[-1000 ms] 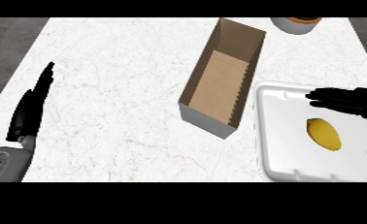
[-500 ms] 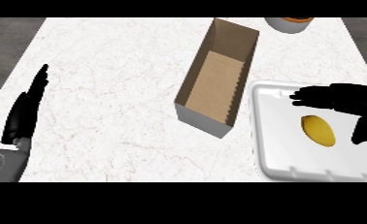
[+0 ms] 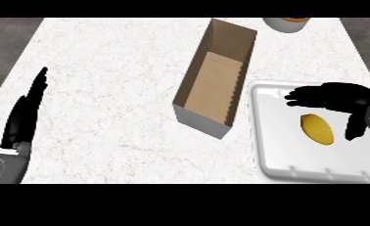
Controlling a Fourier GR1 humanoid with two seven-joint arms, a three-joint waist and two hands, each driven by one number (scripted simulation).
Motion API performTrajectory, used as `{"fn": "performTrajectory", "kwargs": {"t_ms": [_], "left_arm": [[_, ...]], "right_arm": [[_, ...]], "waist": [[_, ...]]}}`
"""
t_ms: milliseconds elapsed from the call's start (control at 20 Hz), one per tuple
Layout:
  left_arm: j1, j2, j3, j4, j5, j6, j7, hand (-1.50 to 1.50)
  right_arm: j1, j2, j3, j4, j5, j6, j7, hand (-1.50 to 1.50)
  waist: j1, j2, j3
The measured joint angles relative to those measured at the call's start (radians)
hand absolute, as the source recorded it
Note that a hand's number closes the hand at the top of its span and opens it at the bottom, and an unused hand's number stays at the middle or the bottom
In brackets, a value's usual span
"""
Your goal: Pick the lemon from the tray and place it in the cardboard box
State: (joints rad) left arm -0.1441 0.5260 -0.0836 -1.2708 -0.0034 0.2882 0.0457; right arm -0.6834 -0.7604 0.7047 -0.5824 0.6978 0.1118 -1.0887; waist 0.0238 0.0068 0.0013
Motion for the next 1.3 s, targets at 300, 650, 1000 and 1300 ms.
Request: {"fn": "performTrajectory", "kwargs": {"t_ms": [300, 650, 1000, 1300], "left_arm": [[-0.002, 0.004, 0.015, -0.009, -0.006, -0.01, 0.021, 0.0], [0.025, 0.008, 0.032, -0.029, -0.005, -0.026, 0.018, 0.0], [0.056, -0.002, 0.059, -0.057, -0.016, -0.039, 0.016, 0.0], [0.043, -0.019, 0.085, -0.026, -0.036, -0.064, -0.003, 0.0]], "right_arm": [[0.019, 0.002, 0.018, -0.026, -0.008, -0.008, -0.021, -1.5], [0.046, -0.022, 0.036, -0.1, -0.036, -0.008, -0.031, -1.5], [0.069, -0.013, 0.048, -0.121, 0.028, -0.018, 0.007, -1.5], [0.095, 0.048, 0.018, -0.073, 0.093, -0.034, 0.031, 1.5]], "waist": [[-0.01, -0.002, 0.0], [-0.013, -0.006, -0.001], [-0.015, -0.007, -0.001], [-0.016, -0.006, -0.001]]}}
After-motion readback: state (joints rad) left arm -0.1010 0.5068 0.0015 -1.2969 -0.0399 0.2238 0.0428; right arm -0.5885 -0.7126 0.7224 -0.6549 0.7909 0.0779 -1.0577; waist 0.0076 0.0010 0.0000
